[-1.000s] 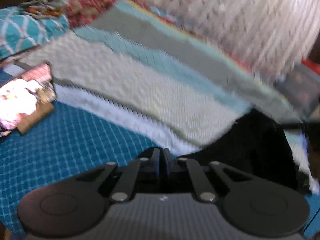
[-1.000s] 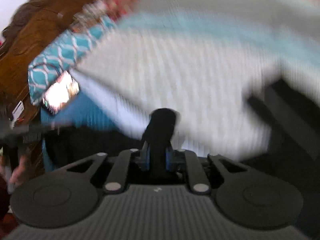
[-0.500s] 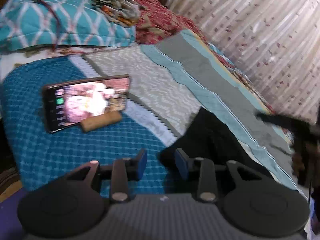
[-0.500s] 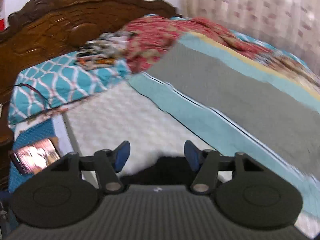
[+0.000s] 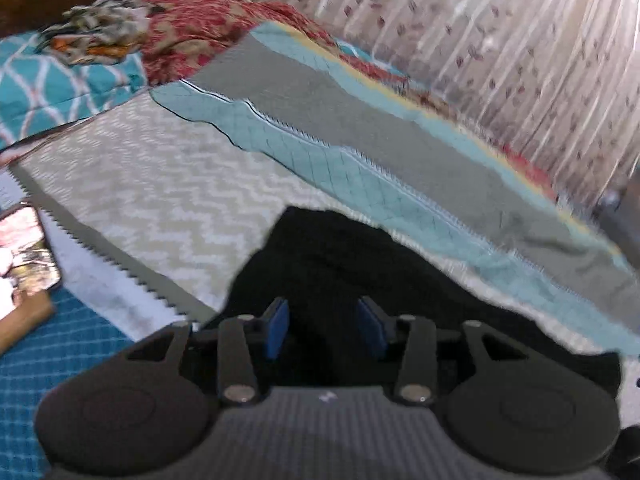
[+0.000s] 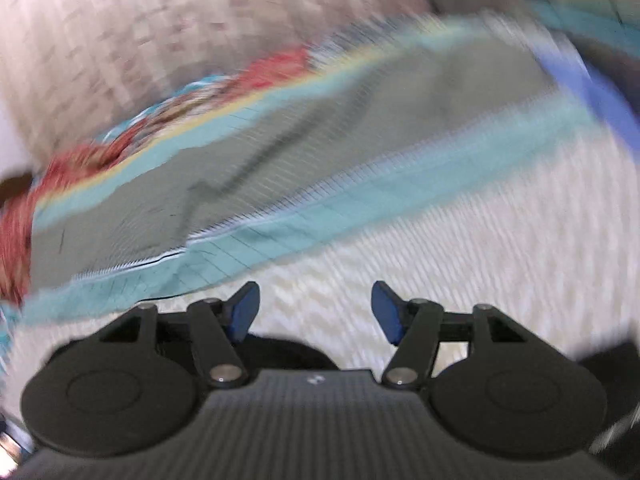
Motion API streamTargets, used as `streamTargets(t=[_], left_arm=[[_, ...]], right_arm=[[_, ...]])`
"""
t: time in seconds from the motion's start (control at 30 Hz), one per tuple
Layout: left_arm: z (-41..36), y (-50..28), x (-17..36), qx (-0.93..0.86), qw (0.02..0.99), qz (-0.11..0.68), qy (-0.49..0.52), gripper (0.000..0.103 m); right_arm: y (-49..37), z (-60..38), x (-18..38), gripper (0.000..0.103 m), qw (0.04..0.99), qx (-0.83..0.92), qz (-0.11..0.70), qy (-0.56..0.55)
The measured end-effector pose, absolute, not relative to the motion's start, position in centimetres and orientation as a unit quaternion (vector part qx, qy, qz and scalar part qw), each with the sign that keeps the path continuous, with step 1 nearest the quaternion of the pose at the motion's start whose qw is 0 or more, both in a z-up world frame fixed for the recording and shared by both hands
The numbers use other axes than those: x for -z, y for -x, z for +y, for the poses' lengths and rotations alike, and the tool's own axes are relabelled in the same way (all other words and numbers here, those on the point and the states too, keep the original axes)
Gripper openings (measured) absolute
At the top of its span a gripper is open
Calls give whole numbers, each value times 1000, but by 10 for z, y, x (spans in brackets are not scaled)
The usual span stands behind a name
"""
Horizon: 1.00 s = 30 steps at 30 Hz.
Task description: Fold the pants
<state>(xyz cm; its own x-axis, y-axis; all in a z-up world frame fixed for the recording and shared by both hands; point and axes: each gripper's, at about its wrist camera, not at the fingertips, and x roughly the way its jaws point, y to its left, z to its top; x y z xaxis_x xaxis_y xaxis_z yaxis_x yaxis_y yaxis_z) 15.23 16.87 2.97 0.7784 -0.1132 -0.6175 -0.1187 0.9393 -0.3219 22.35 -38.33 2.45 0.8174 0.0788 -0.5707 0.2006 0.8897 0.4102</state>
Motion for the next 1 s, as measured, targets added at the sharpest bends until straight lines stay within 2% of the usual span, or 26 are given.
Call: streamTargets(t=[0.07, 0.13, 0.17, 0.2, 0.3, 0.33, 0.43, 0.5, 0.53, 0.67, 0.73, 0.77, 0.87, 0.97, 1.0], left_arm=[[158, -160, -16, -5, 918, 361, 162, 36], [157, -161, -4, -10, 911, 380, 162, 35], [158, -160, 0, -15, 909, 383, 161, 33], [160, -157, 4, -21, 910, 383, 160, 32], [170, -151, 14, -25, 910, 377, 170, 28], [172, -150, 17, -31, 911, 375, 171, 24], [172, -147, 20, -31, 915, 366, 167, 24], [168, -145, 20, -30, 919, 361, 153, 25], [167, -145, 20, -29, 921, 359, 149, 25], [170, -143, 26, -24, 926, 343, 155, 25], [169, -142, 27, -26, 928, 338, 153, 25], [168, -142, 27, -26, 929, 338, 150, 25], [169, -143, 24, -27, 926, 345, 151, 25], [178, -145, 5, -15, 912, 352, 211, 25], [180, -148, -4, -8, 913, 342, 221, 27]], right_arm=[[-224, -388, -3, 78, 904, 23, 312, -293], [-234, -384, 21, 73, 876, -2, 325, -357], [-242, -378, 31, 43, 860, -25, 338, -382], [-251, -363, 35, 7, 843, -63, 352, -401], [-265, -291, 18, 8, 843, -148, 351, -381], [-263, -248, 10, 8, 841, -204, 359, -349], [-239, -135, -5, 15, 809, -362, 400, -233], [-222, -107, -16, 42, 811, -400, 389, -175], [-217, -107, -23, 46, 824, -396, 373, -156], [-234, -159, -41, 47, 884, -311, 313, -151], [-259, -193, -40, 53, 906, -238, 308, -168], [-269, -207, -33, 59, 910, -206, 313, -178], [-309, -237, 2, 59, 904, -125, 352, -207], [-342, -241, 40, 60, 875, -102, 397, -259], [-349, -234, 50, 57, 860, -114, 412, -279]])
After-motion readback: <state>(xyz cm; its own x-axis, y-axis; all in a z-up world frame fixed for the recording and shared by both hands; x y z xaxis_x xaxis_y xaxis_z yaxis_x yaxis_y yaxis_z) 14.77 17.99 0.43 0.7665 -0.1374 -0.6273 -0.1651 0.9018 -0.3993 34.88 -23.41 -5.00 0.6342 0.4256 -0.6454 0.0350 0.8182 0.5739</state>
